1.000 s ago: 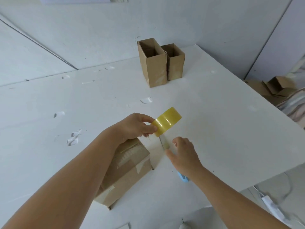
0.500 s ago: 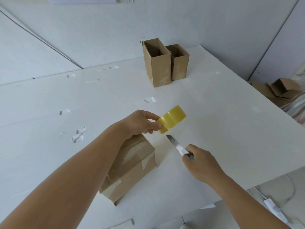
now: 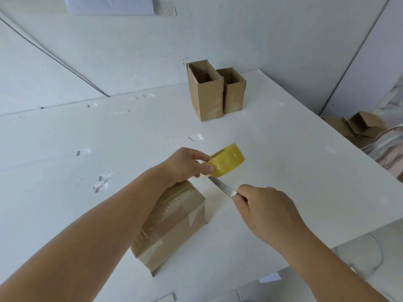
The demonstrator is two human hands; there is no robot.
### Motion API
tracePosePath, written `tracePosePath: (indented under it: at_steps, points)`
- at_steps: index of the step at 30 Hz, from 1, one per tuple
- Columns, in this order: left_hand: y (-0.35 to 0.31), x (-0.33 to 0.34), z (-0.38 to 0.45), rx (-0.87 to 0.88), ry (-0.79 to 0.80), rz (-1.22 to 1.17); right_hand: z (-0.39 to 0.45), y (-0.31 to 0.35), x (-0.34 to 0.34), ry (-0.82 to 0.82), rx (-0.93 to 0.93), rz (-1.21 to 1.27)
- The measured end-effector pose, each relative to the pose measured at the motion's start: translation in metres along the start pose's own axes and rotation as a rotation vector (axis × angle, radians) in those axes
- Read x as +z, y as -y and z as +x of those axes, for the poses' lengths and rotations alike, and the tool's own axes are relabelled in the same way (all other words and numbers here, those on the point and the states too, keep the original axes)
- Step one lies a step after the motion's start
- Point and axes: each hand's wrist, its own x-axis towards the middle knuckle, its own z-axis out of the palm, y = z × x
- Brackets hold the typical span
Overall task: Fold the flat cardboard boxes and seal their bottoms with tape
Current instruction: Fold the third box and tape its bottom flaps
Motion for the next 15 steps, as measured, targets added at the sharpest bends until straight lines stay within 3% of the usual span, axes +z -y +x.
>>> tracePosePath:
  at_steps: [3, 8, 11, 15]
  points:
    - [-0.001, 0.001, -0.004, 0.017, -0.006, -0.005, 0.003, 0.013, -0.006, 0.028, -0.028, -0.153]
    - [-0.002, 0.001, -0.005, 0.037, -0.011, -0.013, 0.01, 0.027, -0.012, 0.044, -0.014, -0.194]
    - [-0.001, 0.002, -0.002, 0.069, -0.02, -0.056, 0.021, 0.031, 0.009, 0.2, -0.039, -0.191]
    - [0.003, -0.004, 0.001, 0.082, -0.045, -0.126, 0.038, 0.011, 0.053, 0.202, 0.035, -0.13]
